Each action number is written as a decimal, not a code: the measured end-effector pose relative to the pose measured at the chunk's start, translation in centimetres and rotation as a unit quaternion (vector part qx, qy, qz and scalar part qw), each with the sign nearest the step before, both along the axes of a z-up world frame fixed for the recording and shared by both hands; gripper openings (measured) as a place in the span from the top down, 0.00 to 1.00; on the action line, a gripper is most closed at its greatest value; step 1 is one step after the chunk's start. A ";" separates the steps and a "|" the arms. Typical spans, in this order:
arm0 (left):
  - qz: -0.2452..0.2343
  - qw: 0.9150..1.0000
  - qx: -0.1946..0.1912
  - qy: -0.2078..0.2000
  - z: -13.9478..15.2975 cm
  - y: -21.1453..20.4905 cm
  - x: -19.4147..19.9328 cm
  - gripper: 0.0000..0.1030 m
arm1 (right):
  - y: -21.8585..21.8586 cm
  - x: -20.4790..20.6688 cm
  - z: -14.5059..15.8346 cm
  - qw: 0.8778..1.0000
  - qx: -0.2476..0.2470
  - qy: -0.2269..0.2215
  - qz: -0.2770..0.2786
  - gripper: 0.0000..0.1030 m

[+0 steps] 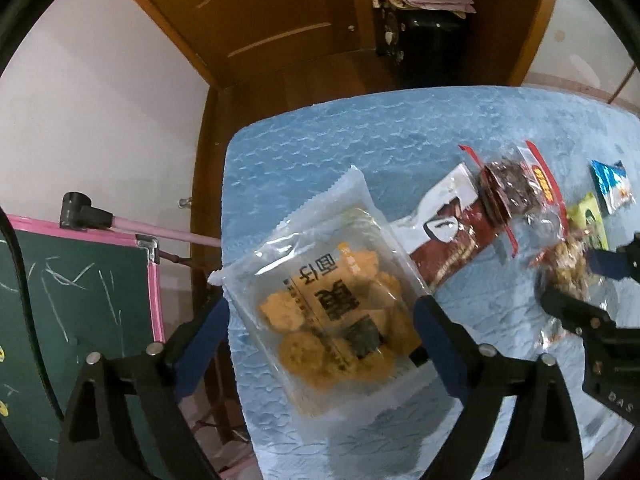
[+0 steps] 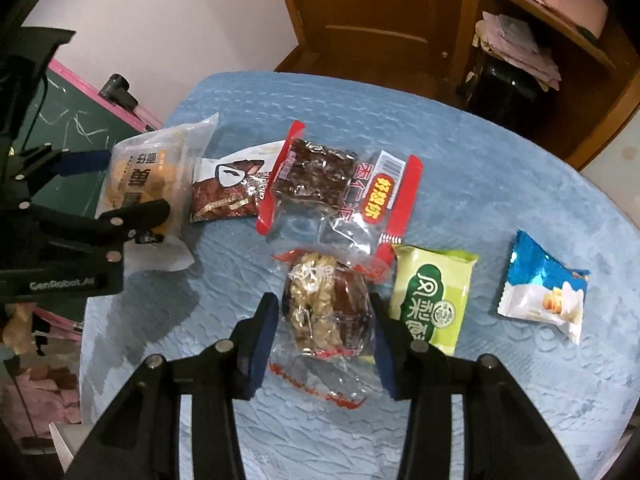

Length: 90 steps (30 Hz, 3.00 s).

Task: Organize snacks
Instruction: 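Grasp the clear cookie packet with left tool while right tool grasps nut packet, then lift both packets and carry them over the white tray, then open both tools to drop the packets into the tray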

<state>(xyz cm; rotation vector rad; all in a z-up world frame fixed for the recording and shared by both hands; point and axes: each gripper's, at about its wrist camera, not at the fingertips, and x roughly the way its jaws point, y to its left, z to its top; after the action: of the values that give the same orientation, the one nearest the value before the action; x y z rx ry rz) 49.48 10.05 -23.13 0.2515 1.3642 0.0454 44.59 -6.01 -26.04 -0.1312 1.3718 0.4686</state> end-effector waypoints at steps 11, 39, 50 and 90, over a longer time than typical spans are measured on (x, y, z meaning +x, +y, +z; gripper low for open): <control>0.026 1.000 -0.015 0.006 -0.6 0.8 0.9 0.01 | 0.6 -0.3 -0.5 1.000 -0.010 -0.013 0.021 0.59; -0.059 0.997 0.017 -0.049 2.8 -3.2 -6.6 0.41 | 0.1 -3.6 2.6 0.998 -0.028 -0.046 0.025 0.66; -0.126 0.982 -0.007 -0.139 14.8 -5.4 -16.9 0.41 | -1.5 -10.6 11.7 0.993 0.014 -0.108 0.042 0.67; -0.079 0.974 0.027 -0.209 11.6 -6.9 -45.1 0.37 | -4.1 -38.6 14.6 0.981 0.090 -0.173 0.008 0.65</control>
<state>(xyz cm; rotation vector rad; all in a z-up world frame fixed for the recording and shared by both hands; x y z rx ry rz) 4.42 3.11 -11.53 0.3729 0.9216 0.0013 6.03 -10.10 -11.44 -0.0717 0.9838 0.5533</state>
